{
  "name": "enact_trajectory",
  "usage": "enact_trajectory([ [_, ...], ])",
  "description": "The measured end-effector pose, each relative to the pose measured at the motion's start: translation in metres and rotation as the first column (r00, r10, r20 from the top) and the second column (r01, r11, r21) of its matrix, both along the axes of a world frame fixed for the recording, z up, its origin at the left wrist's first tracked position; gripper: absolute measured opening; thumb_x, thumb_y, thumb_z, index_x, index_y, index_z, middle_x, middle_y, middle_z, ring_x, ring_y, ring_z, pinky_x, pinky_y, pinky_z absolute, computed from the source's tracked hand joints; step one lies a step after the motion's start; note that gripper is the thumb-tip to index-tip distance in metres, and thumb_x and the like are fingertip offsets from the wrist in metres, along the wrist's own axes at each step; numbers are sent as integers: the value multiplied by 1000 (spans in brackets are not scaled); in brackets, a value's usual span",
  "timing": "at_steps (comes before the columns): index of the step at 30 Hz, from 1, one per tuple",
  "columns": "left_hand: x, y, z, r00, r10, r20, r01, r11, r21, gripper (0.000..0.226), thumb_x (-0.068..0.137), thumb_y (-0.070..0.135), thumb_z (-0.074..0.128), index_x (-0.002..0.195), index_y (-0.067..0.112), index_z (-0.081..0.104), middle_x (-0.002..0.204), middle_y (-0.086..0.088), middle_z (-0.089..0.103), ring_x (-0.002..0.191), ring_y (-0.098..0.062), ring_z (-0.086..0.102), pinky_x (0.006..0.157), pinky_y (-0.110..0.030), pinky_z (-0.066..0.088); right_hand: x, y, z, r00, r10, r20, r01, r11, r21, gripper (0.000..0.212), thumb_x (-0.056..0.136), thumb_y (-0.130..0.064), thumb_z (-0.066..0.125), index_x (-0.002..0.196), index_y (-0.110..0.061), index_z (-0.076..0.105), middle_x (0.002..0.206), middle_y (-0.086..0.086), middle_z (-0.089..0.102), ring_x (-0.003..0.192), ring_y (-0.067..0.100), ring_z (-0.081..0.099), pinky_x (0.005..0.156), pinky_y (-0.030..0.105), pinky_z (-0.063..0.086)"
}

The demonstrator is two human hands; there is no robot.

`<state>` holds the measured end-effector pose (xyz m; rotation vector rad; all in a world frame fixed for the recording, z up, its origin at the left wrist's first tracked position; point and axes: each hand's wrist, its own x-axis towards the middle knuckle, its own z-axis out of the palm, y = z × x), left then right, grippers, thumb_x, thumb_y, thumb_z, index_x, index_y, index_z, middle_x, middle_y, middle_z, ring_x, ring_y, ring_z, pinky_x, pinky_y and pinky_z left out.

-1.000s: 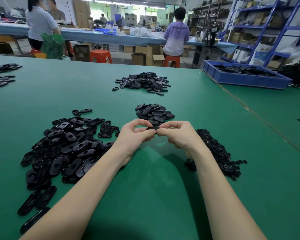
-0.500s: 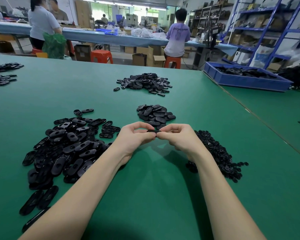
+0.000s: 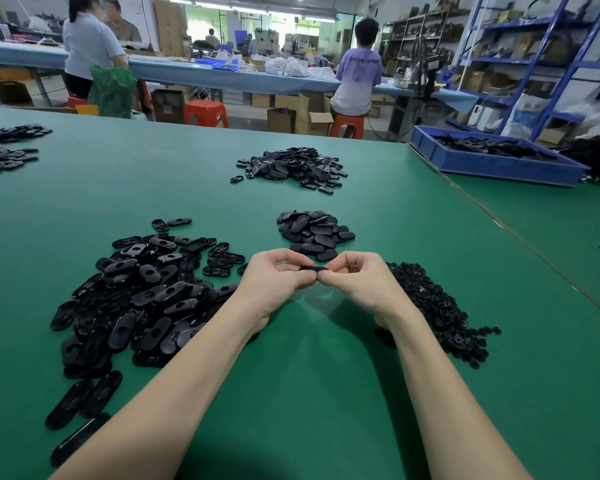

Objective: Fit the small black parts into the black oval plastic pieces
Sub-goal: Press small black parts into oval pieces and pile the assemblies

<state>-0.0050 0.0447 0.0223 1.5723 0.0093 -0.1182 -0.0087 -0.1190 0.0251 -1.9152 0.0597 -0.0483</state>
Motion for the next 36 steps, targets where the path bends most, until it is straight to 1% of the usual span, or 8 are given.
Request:
enact_trajectory([
  [5,2,7,5,994,-99,40,99,995,0,17,83,2,77,95,12,72,92,-11,78,76,-12,72,77,-21,53,-3,-2,5,999,14,-35,-9,992,122,16,83,-16,81,78,-20,67,57,-14,54,44,1,41,43,10,32],
  [10,3,11,6,964,-115,239,34,947,318,19,84,15,79,98,27,75,87,16,76,74,-4,71,66,-6,47,-3,-6,7,997,-25,-75,40,980,196,7,83,-25,81,86,-25,75,73,-5,67,48,5,40,43,14,30],
  [15,27,6,5,925,7,380,-170,902,396,16,79,30,84,94,31,78,84,17,73,56,5,56,60,-3,40,4,0,-3,981,-194,-15,193,966,173,17,87,-40,77,87,-23,76,81,-7,78,63,4,56,67,22,45],
  [18,67,-6,10,935,75,346,-231,870,436,20,79,34,83,97,27,79,82,15,70,67,14,59,74,-3,46,4,3,-4,985,-159,-63,168,966,196,16,92,-37,72,86,-23,75,75,-13,76,52,-3,54,55,13,43],
  [21,105,-22,18,954,113,279,-239,848,473,19,78,38,82,93,28,76,80,15,69,92,-8,69,93,-31,54,2,1,-2,989,-113,-90,131,965,229,14,95,-32,71,89,-19,74,69,-14,74,43,-7,50,43,8,37],
  [26,136,-39,21,949,201,243,-304,791,530,31,73,48,83,93,30,69,91,13,71,99,-13,66,77,-26,41,2,0,-2,991,-94,-93,113,970,214,14,95,-31,69,86,-21,74,69,-15,73,43,-3,46,44,8,36],
  [31,140,-44,14,953,200,227,-297,765,571,32,76,53,79,92,29,66,98,10,71,103,-15,64,79,-27,41,2,0,-3,992,-80,-93,97,977,192,14,94,-32,69,85,-24,74,70,-16,73,43,-2,44,45,8,36],
  [36,120,-30,19,945,196,262,-307,808,503,28,78,51,74,95,29,68,92,15,71,96,-12,64,83,-29,48,2,0,-2,990,-88,-108,106,978,181,14,93,-34,70,83,-25,74,72,-15,74,44,-4,46,52,15,38],
])
